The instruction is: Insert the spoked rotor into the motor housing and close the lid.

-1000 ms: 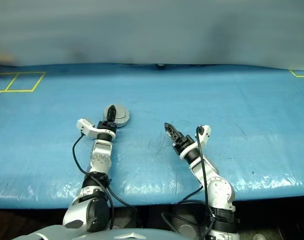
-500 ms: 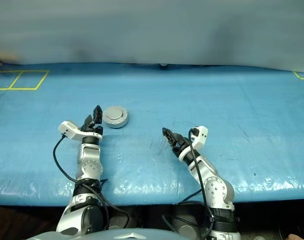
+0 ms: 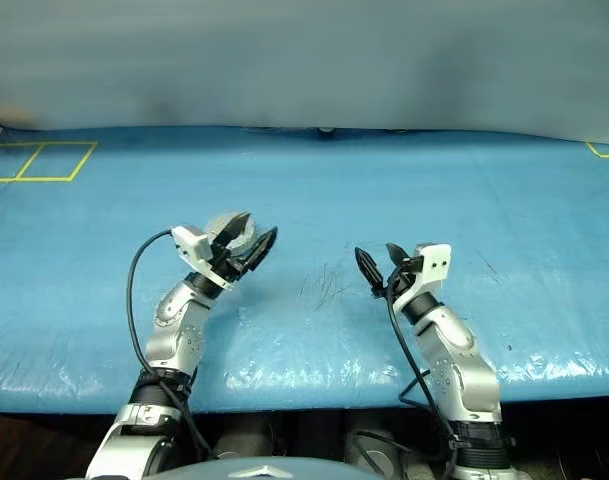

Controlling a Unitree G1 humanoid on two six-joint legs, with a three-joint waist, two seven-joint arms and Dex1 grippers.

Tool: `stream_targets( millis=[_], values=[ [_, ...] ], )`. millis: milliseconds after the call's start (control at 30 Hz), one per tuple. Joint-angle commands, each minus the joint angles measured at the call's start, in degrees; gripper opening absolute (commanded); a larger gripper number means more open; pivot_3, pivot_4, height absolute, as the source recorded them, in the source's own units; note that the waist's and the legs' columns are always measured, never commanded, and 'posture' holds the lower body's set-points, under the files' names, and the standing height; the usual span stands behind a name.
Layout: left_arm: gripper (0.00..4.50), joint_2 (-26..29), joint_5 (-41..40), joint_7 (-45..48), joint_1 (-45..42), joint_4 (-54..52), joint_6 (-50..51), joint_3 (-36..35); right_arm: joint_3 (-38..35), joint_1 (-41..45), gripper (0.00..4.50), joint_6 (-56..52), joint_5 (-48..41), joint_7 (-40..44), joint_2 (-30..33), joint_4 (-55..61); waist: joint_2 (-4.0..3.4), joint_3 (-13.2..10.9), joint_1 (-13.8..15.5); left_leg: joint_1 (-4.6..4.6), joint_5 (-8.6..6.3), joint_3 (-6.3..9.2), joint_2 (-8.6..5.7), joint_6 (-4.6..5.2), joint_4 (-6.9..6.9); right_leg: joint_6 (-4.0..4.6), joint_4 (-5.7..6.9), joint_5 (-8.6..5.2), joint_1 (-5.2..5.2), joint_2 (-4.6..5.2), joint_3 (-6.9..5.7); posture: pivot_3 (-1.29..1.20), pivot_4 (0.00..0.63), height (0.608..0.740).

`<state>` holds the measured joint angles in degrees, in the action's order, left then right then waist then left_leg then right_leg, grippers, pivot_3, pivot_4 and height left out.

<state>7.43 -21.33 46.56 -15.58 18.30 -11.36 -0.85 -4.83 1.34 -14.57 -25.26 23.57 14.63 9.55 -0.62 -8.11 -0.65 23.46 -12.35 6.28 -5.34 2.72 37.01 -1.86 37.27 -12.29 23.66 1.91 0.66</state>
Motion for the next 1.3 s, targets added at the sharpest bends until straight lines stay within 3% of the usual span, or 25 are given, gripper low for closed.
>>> stream_targets(
  millis=[33,200,333,1300],
  values=[
    [4.11,2.5,2.7,4.1,0.8,-3.1,0.8,4.1,1.4,0.1,3.9,4.6,5.8,1.8,3.2,0.5,-0.01,0.0,0.0,0.0,0.0,0.0,0.0,0.0,-0.01,0.01,0.0,0.0,0.0,0.0,0.0,0.0,0.15,0.74],
    [4.11,5.1,5.6,6.3,1.7,-3.1,1.6,7.8,3.3,-0.5,3.9,4.5,8.7,4.6,6.6,0.4,-0.01,0.0,0.1,0.0,0.0,0.0,0.02,0.0,-0.02,0.03,0.0,-0.01,0.0,0.01,-0.01,0.0,0.15,0.74],
    [4.13,5.8,5.7,6.9,1.7,-3.2,2.5,8.6,3.7,-1.0,4.48,3.4,8.8,6.7,7.6,0.6,0.0,0.0,0.1,0.01,0.0,0.01,0.01,0.01,0.0,0.02,0.0,-0.02,0.0,0.04,-0.01,0.0,0.15,0.74],
    [4.13,5.7,5.9,7.5,2.1,-4.5,4.3,10.2,4.0,-1.4,4.48,3.2,12.2,4.0,5.7,-1.2,-0.01,0.0,0.2,0.02,-0.01,0.02,0.01,0.01,-0.01,0.02,0.0,-0.02,0.0,0.06,-0.01,0.0,0.15,0.74]
  ],
)
